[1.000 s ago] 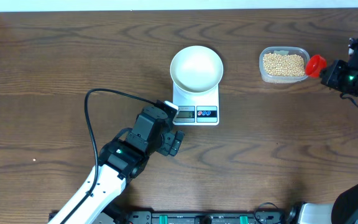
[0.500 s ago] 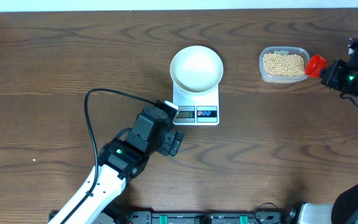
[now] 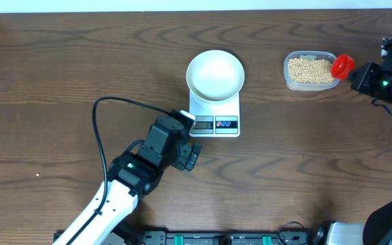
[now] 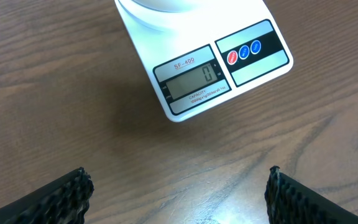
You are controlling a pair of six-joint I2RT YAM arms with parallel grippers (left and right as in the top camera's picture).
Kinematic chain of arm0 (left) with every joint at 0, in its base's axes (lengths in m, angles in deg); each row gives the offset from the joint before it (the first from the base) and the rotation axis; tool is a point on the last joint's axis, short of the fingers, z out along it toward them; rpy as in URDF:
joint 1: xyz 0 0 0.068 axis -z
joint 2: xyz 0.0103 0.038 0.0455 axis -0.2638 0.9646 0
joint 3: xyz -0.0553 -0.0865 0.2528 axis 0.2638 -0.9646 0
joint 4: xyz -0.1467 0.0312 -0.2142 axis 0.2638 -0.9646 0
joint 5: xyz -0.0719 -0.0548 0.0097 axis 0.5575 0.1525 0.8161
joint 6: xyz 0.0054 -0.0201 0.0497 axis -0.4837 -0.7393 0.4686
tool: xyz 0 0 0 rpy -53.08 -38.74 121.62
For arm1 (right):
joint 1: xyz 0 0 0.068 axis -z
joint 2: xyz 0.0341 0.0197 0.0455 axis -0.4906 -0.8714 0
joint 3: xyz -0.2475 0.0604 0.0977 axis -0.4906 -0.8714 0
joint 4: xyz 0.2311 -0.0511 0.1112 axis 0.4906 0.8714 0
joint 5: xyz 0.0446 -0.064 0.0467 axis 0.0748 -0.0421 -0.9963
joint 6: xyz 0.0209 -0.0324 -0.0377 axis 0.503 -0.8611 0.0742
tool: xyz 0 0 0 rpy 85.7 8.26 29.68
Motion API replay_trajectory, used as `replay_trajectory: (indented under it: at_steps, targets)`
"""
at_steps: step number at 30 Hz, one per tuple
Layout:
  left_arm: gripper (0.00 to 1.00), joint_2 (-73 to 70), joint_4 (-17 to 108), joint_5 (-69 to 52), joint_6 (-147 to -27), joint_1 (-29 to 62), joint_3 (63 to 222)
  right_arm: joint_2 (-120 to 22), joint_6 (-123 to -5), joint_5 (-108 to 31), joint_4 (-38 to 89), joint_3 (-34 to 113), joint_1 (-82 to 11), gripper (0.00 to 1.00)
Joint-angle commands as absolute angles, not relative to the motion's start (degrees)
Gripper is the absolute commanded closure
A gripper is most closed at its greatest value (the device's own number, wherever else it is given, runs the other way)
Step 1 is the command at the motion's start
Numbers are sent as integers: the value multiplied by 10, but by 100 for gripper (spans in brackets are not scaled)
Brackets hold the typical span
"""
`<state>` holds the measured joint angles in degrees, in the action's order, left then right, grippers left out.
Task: Scoop item into bowl and weigh 50g on scale
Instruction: 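Lower the red scoop into the soybean tub and scoop beans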
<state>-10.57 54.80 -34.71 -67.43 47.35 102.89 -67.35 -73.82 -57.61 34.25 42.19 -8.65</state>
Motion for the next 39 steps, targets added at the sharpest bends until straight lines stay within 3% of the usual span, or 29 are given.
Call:
replay_trajectory:
  at_steps: [1, 15, 27, 39]
  targets:
    - [9, -104, 549, -350, -677, 475, 1039, -666, -742, -597, 336, 419, -100, 99]
    - [9, -104, 549, -350, -677, 475, 1039, -672, -783, -413, 324, 454, -227, 99]
    - [9, -104, 549, -350, -677, 475, 1039, -745, -888, -362, 327, 454, -231, 99]
    - [9, -104, 549, -350, -677, 475, 1039, -826, -869, -366, 291, 454, -231, 99]
